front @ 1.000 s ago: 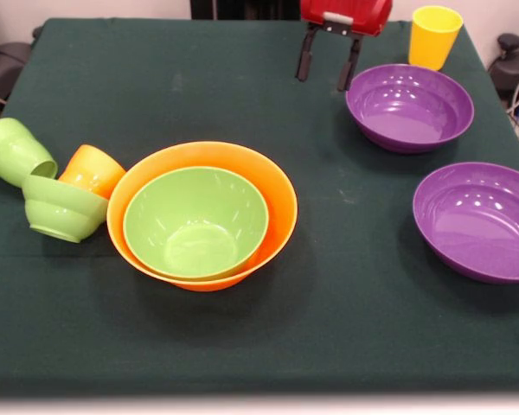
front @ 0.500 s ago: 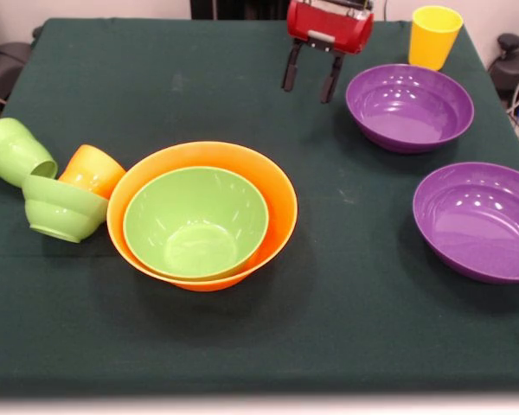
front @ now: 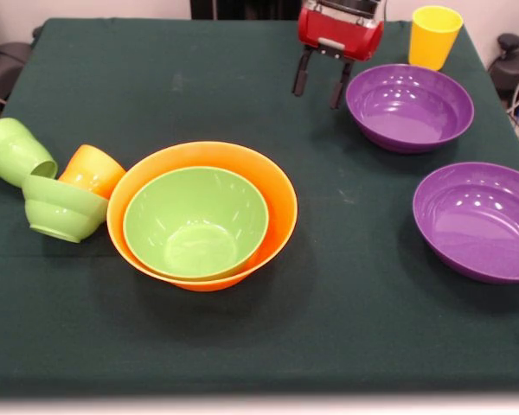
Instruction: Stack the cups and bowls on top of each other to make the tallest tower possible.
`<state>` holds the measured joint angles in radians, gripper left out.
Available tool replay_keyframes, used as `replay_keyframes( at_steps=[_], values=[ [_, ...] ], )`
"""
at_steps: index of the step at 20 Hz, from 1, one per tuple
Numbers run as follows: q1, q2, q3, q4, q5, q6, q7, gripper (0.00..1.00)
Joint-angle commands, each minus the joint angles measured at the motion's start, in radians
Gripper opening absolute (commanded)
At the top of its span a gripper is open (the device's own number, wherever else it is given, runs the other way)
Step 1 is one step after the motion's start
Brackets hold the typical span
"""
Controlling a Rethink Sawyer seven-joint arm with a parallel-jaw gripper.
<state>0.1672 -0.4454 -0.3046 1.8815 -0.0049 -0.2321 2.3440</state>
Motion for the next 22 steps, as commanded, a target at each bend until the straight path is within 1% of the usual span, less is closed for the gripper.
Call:
replay_keyframes(
  at_steps=[1, 2, 3, 6, 7, 10, 11, 12, 13, 15, 16, 18, 21, 22],
  values=[
    [0.01, -0.087, 0.12, -0.048, 0.05, 0.134, 0.109, 1.0],
    [-0.004, -0.098, 0.133, -0.041, 0.041, 0.142, 0.104, 1.0],
    [-0.035, -0.12, 0.16, -0.026, 0.02, 0.157, 0.095, 1.0],
    [-0.102, -0.167, 0.211, 0.007, -0.028, 0.204, 0.059, 1.0],
    [-0.131, -0.194, 0.231, 0.026, -0.043, 0.229, 0.045, 1.0],
    [-0.215, -0.281, 0.294, 0.075, -0.07, 0.314, -0.005, 1.0],
    [-0.263, -0.324, 0.331, 0.099, -0.077, 0.364, -0.032, 1.0],
    [-0.288, -0.345, 0.352, 0.11, -0.081, 0.393, -0.049, 1.0],
    [-0.328, -0.377, 0.386, 0.127, -0.081, 0.434, -0.071, 1.0],
    [-0.367, -0.397, 0.42, 0.134, -0.078, 0.5, -0.106, 1.0],
    [-0.374, -0.397, 0.426, 0.132, -0.079, 0.517, -0.111, 1.0],
    [-0.373, -0.372, 0.43, 0.115, -0.083, 0.553, -0.118, 1.0],
    [-0.359, -0.339, 0.422, 0.088, -0.09, 0.631, -0.119, 1.0],
    [-0.358, -0.332, 0.422, 0.085, -0.094, 0.636, -0.116, 1.0]
  ],
)
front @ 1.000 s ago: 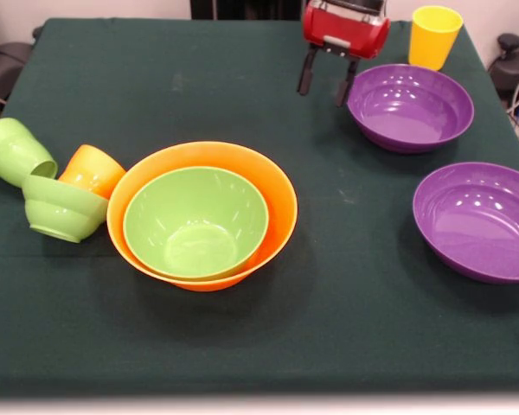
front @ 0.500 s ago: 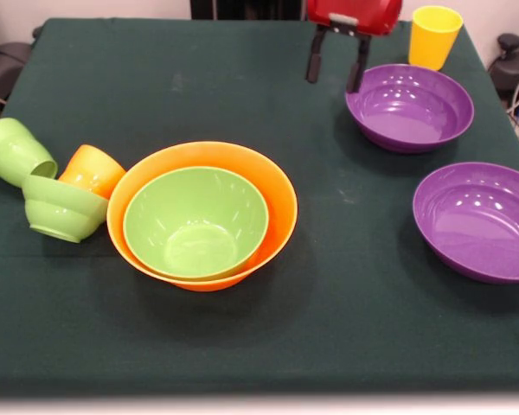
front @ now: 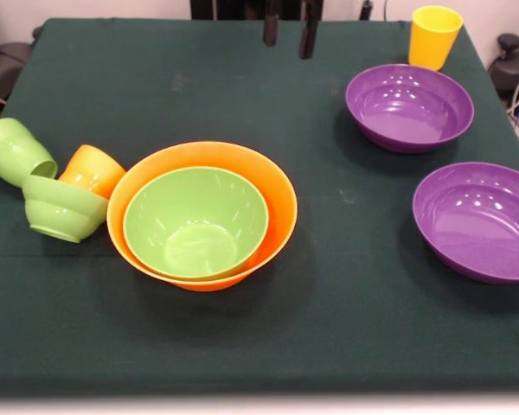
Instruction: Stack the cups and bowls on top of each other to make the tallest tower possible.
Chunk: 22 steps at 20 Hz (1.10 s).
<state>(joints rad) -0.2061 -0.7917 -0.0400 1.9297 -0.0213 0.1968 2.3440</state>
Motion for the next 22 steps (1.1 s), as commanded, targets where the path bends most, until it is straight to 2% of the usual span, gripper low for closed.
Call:
replay_keyframes(
  at_steps=[1, 9, 18, 22],
  values=[
    [0.02, 0.028, 0.154, 0.029, -0.084, 0.213, -0.113, 1.0],
    [0.062, 0.086, 0.109, -0.022, -0.126, 0.201, -0.071, 1.0],
    [0.068, 0.102, 0.118, -0.059, -0.122, 0.219, -0.06, 1.0],
    [0.073, 0.136, 0.121, -0.061, -0.124, 0.189, -0.048, 1.0]
  ],
)
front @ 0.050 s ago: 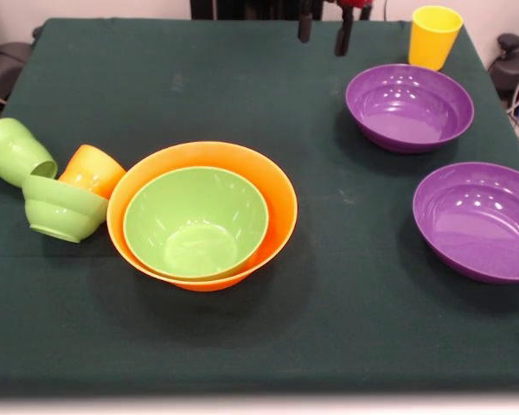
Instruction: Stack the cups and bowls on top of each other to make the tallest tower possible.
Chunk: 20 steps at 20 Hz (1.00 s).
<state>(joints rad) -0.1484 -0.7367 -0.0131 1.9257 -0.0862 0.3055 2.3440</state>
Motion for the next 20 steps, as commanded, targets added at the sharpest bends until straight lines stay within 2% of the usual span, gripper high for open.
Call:
replay_keyframes(
  at_steps=[1, 13, 20],
  values=[
    [0.017, 0.091, 0.093, -0.06, -0.062, 0.074, -0.046, 1.0],
    [0.121, 0.311, 0.017, -0.157, -0.074, -0.113, 0.036, 1.0],
    [0.157, 0.383, -0.015, -0.186, -0.059, -0.176, 0.05, 1.0]
  ],
)
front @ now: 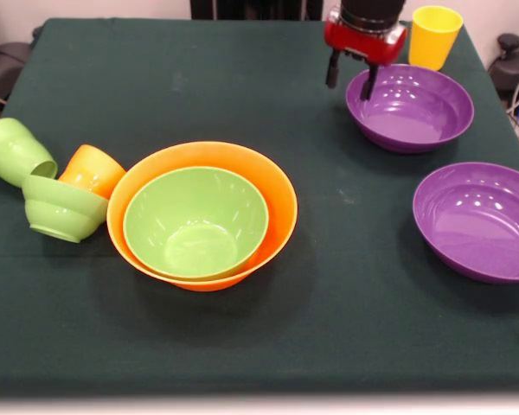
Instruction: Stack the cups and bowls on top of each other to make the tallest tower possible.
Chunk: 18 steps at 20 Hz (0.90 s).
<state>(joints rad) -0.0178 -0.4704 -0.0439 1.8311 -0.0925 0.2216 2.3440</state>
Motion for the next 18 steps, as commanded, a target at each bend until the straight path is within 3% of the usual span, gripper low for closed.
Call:
replay_keyframes(
  at_steps=[1, 7, 16, 17, 18],
  values=[
    [0.026, 0.128, 0.013, -0.101, -0.052, -0.097, 0.044, 1.0],
    [0.008, 0.171, 0.016, -0.125, -0.056, -0.151, 0.031, 1.0],
    [-0.034, 0.154, 0.028, -0.103, -0.097, -0.168, 0.004, 1.0],
    [-0.037, 0.153, 0.027, -0.104, -0.103, -0.161, 0.003, 0.0],
    [-0.043, 0.15, 0.033, -0.102, -0.106, -0.159, -0.001, 0.0]
  ],
)
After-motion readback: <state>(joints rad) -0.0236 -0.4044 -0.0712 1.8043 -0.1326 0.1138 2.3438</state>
